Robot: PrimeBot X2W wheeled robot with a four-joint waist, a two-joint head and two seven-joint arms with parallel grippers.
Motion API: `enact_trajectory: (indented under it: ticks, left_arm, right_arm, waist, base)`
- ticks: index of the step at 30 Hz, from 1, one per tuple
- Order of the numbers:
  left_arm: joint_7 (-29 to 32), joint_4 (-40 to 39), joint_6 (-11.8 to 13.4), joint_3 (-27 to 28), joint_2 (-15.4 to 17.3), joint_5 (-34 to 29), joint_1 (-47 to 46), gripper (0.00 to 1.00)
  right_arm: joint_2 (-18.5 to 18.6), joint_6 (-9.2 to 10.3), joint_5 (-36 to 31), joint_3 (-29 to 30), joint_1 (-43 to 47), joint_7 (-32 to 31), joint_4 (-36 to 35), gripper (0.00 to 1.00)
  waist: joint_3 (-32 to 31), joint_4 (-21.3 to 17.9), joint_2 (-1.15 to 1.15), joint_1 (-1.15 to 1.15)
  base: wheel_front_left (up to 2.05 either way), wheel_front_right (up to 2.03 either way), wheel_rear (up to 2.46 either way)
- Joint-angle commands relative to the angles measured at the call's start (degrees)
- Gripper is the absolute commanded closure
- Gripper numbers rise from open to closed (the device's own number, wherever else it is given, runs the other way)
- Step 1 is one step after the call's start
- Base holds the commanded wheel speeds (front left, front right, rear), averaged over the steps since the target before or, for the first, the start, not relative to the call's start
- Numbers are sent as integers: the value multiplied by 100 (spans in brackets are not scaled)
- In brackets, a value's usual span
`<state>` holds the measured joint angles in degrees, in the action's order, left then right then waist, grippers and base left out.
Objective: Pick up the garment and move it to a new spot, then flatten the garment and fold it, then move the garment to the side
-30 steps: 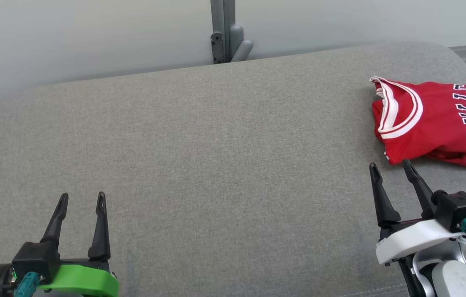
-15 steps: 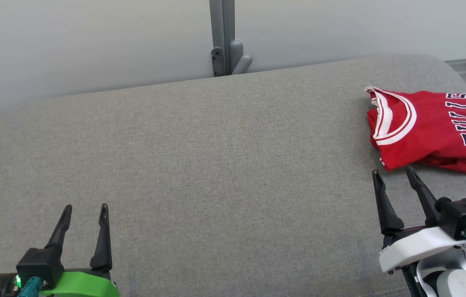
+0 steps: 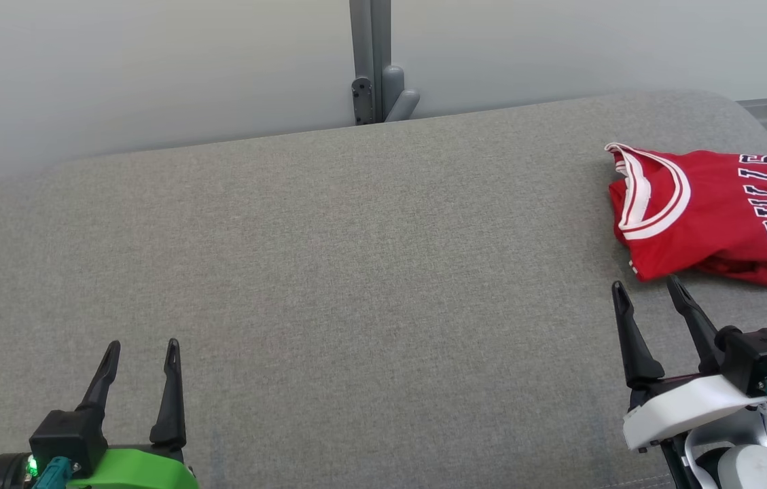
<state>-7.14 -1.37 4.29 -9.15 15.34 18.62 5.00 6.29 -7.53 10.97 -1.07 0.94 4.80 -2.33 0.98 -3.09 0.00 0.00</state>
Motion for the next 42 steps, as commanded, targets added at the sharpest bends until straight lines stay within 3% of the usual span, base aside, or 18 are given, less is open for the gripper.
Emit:
enact_trajectory:
  ticks: [1, 19, 20, 23, 42]
  left_arm:
    - [-16, 13, 38, 8, 48, 46, 4, 0]
    - [-43, 9, 122, -23, 83, 70, -7, 0]
    - [-25, 4, 84, -23, 38, 46, -2, 100]
    - [-15, 160, 79, -58, -54, 66, 21, 100]
    - [242, 722, -234, 443, -295, 1868, -495, 100]
  right_arm:
    - [9, 9, 34, 19, 44, 4, -14, 0]
    - [-39, 9, 62, 60, 91, -13, -10, 0]
    - [-37, 0, 50, 43, 24, -1, 12, 100]
    - [-66, 0, 70, 26, 62, -4, 173, 100]
    - [-131, 1, 2062, 91, -620, -313, 995, 100]
  waist:
    - [4, 7, 0, 0]
    - [-21, -12, 0, 0]
    - [-21, -11, 0, 0]
    - [-22, -10, 0, 0]
    - [-19, 40, 0, 0]
  base:
    - [0, 0, 0]
    - [0, 0, 0]
    - [0, 0, 0]
    - [0, 0, 0]
    - [0, 0, 0]
